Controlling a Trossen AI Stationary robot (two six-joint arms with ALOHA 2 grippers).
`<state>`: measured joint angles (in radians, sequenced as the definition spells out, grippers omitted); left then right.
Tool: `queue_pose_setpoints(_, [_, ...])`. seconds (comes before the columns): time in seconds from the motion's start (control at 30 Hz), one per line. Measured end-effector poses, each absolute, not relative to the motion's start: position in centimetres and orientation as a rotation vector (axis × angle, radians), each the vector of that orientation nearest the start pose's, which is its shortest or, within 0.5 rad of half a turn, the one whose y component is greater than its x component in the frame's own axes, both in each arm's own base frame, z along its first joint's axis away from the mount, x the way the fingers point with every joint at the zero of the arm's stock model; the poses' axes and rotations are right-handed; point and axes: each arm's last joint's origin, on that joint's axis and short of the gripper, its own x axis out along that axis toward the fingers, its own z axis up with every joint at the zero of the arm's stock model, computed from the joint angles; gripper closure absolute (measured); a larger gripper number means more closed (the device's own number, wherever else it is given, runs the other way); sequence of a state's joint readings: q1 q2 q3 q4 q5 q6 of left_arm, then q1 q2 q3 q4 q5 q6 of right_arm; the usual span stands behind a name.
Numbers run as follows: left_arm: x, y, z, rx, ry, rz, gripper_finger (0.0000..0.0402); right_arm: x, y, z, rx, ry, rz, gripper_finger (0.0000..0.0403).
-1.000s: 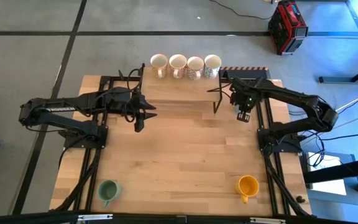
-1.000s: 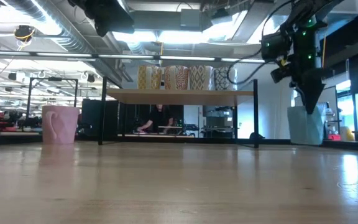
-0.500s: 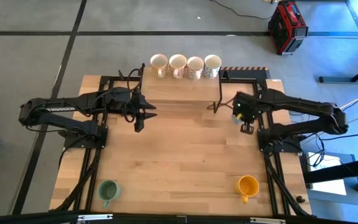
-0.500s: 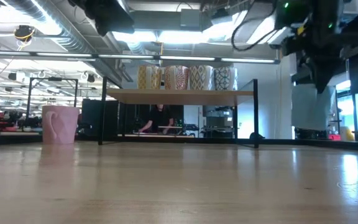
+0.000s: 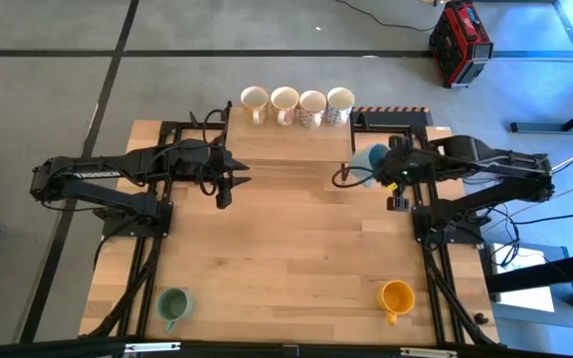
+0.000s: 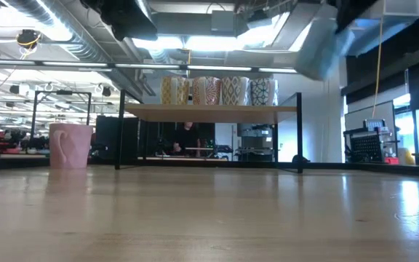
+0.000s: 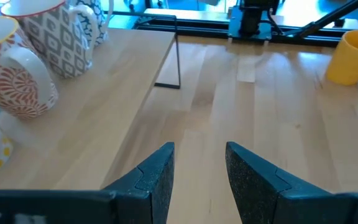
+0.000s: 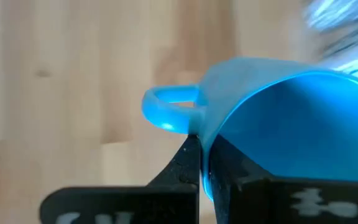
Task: Place coffee mugs
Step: Put the blue mug on the shelf
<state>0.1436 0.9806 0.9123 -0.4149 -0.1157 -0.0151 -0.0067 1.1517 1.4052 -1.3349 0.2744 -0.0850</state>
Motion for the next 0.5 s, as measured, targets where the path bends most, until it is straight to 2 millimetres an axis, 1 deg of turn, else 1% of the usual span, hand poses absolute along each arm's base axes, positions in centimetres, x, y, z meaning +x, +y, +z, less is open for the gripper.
queue_pose_setpoints(0.1, [20.4,3.3,32.1,-0.021,0.483,0.259,0.0262,19.7,-0.9,38.6,-0.335,1.096,-0.204,0.0403])
queue_pose_setpoints(0.27, [20.4,3.3,32.1,-0.022,0.485,0.255,0.0262,23.1,-1.4,38.9,-0.485,1.171,-0.154,0.0403])
queue_pose_setpoints(0.37, [20.4,3.3,32.1,-0.022,0.485,0.254,0.0262,24.8,-2.0,38.8,-0.505,1.244,-0.141,0.0403])
queue_pose_setpoints(0.5, [20.4,3.3,32.1,-0.023,0.485,0.253,0.0263,26.7,-3.4,38.5,-0.514,1.32,-0.116,0.0403])
